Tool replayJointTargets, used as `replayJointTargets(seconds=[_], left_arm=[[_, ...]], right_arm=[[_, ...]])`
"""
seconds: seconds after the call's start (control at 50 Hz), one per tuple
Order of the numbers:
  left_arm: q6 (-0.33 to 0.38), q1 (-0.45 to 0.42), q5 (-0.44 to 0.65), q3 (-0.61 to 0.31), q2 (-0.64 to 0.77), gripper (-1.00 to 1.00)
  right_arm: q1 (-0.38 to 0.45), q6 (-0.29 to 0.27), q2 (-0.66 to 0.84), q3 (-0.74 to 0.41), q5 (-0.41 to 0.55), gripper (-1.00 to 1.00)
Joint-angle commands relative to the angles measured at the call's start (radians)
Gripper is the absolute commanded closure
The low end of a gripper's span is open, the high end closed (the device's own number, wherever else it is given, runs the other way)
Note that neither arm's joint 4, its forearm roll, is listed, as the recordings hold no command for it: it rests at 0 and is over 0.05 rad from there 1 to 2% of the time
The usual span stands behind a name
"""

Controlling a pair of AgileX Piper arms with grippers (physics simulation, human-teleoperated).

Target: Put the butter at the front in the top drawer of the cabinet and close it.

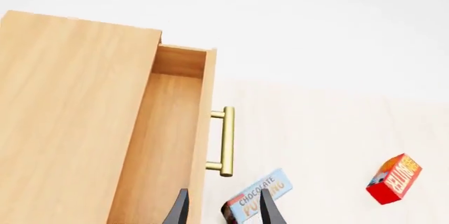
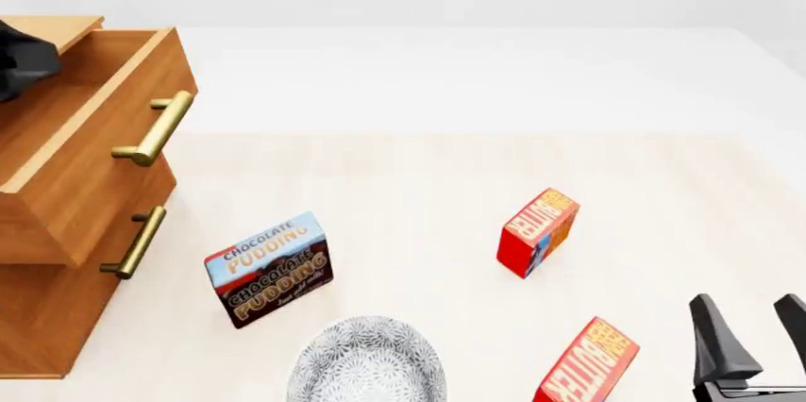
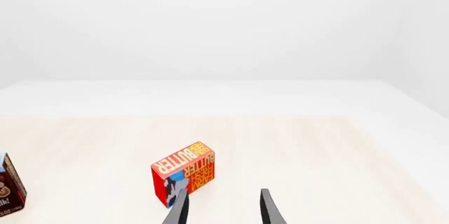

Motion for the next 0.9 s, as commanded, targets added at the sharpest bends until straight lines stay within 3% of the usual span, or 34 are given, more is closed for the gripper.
replayJointTargets(seconds=[0.02,0.2,0.3,0.58,0.9], left_arm=[[-0.031,0.012,0.107,-0.100,0.083,-1.00],[-0.070,0.006,0.107,-0.083,0.118,-1.00],[-0.044,0.025,0.107,-0.112,0.132,-1.00],[-0.076,0.039,0.074,-0.083,0.179,-1.00],[-0.106,0.057,0.030,-0.004,0.184,-1.00]], right_arm=[[0.000,0.000,-0.002,0.001,0.000,-1.00],[0.000,-0.001,-0.002,0.001,0.000,-1.00],[0.000,0.000,-0.002,0.001,0.000,-1.00],[0.000,0.000,-0.002,0.001,0.000,-1.00],[0.000,0.000,-0.002,0.001,0.000,-1.00]])
